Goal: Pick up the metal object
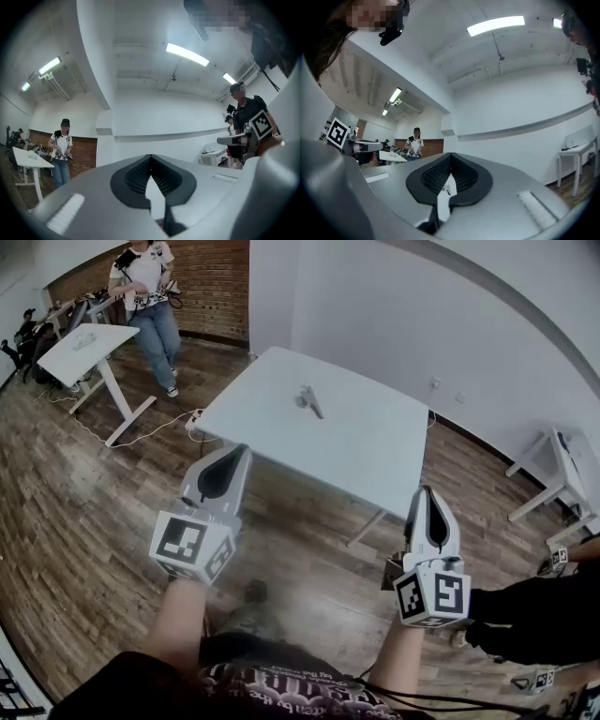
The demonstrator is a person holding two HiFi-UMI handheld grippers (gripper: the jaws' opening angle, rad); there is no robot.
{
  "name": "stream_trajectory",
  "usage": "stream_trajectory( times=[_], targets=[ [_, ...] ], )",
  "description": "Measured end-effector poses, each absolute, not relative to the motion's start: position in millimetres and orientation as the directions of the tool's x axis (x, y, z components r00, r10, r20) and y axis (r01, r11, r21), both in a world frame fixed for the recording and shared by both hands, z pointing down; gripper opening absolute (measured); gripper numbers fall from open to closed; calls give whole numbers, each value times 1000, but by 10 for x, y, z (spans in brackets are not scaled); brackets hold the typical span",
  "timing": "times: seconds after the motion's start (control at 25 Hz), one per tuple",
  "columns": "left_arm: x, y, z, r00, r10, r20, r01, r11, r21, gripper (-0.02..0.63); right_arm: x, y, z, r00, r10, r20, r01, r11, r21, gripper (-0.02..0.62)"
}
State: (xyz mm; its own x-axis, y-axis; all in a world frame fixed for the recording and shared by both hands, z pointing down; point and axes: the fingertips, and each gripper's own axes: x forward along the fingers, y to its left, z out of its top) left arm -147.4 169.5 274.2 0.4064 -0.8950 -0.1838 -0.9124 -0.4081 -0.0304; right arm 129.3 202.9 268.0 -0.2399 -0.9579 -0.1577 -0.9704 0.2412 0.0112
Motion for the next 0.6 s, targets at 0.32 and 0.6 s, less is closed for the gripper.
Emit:
stream_trajectory(
  times=[0.32, 0.6],
  targets=[
    [-1480, 960, 2768, 424, -887, -184, -903, -429, -18, 0, 1266, 1437, 2730, -218, -966, -140, -976, 216, 26, 12],
    [-1546, 88, 2778, 468, -865, -180, -882, -470, -36, 0, 1190, 695, 2721, -167, -975, -147, -986, 165, 25, 11]
  ],
)
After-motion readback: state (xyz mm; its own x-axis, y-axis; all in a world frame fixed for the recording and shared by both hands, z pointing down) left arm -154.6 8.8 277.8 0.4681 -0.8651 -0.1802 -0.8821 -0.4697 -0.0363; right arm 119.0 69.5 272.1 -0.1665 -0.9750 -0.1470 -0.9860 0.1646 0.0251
